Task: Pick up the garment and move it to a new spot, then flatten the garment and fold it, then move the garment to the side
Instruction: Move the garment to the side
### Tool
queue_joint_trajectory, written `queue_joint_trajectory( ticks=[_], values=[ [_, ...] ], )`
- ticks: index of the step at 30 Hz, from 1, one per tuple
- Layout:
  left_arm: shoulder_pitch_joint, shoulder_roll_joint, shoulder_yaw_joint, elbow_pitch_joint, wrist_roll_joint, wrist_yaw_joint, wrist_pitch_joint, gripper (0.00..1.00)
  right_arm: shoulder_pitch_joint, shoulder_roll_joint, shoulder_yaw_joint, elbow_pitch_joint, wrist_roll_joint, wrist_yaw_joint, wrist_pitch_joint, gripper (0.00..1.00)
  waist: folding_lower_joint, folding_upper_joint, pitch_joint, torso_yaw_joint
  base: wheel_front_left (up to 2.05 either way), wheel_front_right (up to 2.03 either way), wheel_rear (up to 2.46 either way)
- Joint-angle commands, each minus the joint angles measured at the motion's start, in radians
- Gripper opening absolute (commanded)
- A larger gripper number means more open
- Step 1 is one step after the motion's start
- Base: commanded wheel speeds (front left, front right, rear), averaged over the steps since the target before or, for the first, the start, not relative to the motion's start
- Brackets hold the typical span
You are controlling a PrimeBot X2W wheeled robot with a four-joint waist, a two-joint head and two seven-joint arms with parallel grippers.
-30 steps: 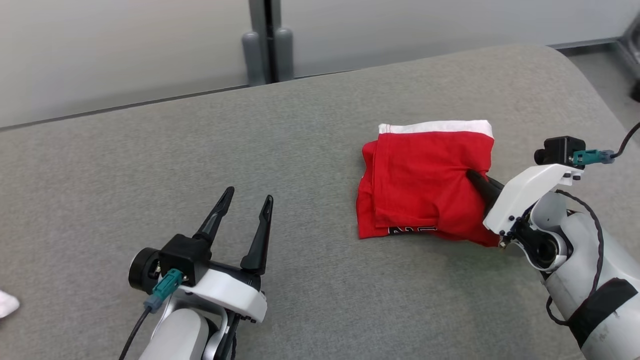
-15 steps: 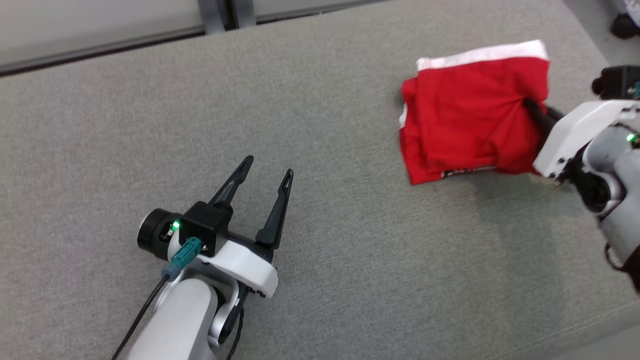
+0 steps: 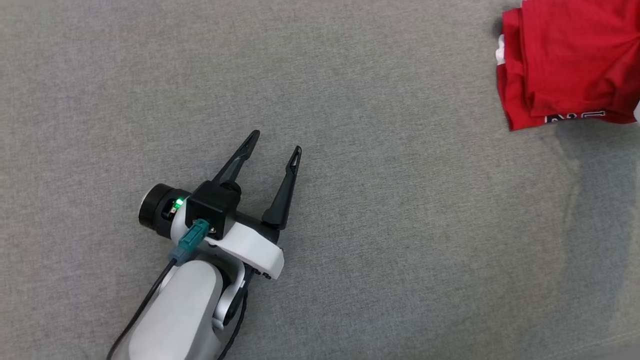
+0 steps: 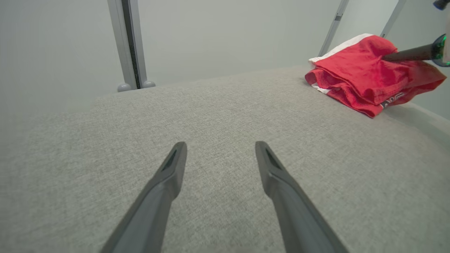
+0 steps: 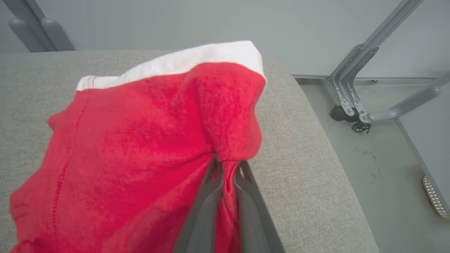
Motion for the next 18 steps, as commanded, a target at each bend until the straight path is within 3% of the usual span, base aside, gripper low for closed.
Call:
queue_joint_trajectory(
  ticks=[1, 2, 3, 4, 5, 13, 18],
  values=[
    [-0.014, 0.002, 0.001, 0.0, 0.001, 0.005, -0.007, 1.0, -0.02, -0.007, 0.012, 0.028, -0.019, 0.0, -0.015, 0.0, 0.0, 0.0, 0.005, 0.008, 0.0, 0.0, 0.0],
    [-0.015, 0.002, 0.0, 0.002, -0.001, 0.006, -0.008, 1.0, -0.029, -0.01, 0.02, 0.049, -0.03, 0.0, -0.024, 0.0, 0.0, 0.0, 0.004, 0.01, 0.0, 0.0, 0.0],
    [-0.016, 0.001, 0.0, 0.005, -0.003, 0.006, -0.009, 1.0, -0.036, -0.01, 0.026, 0.067, -0.039, 0.0, -0.037, 0.29, 0.0, 0.0, 0.001, 0.011, 0.0, 0.0, 0.0],
    [-0.015, 0.0, 0.0, 0.007, -0.006, 0.008, -0.013, 1.0, -0.044, -0.005, 0.029, 0.083, -0.047, 0.0, -0.051, 0.93, 0.0, 0.0, -0.004, 0.012, 0.0, 0.0, 0.0],
    [-0.011, 0.0, 0.002, 0.014, -0.01, 0.008, -0.019, 1.0, -0.055, 0.003, 0.034, 0.109, -0.068, 0.0, -0.087, 1.0, 0.0, 0.0, -0.017, 0.013, 0.0, 0.0, 0.0],
    [0.039, 0.015, 0.038, 0.042, -0.049, 0.017, -0.06, 1.0, -0.059, 0.041, 0.009, 0.152, -0.116, 0.0, -0.284, 1.0, 0.0, 0.0, -0.136, 0.024, 0.0, 0.0, 0.0],
    [0.083, 0.033, 0.072, 0.048, -0.076, 0.025, -0.075, 1.0, -0.021, 0.08, -0.013, 0.104, -0.106, 0.0, -0.329, 1.0, 0.0, 0.0, -0.218, 0.034, 0.0, 0.0, 0.0]
  ],
)
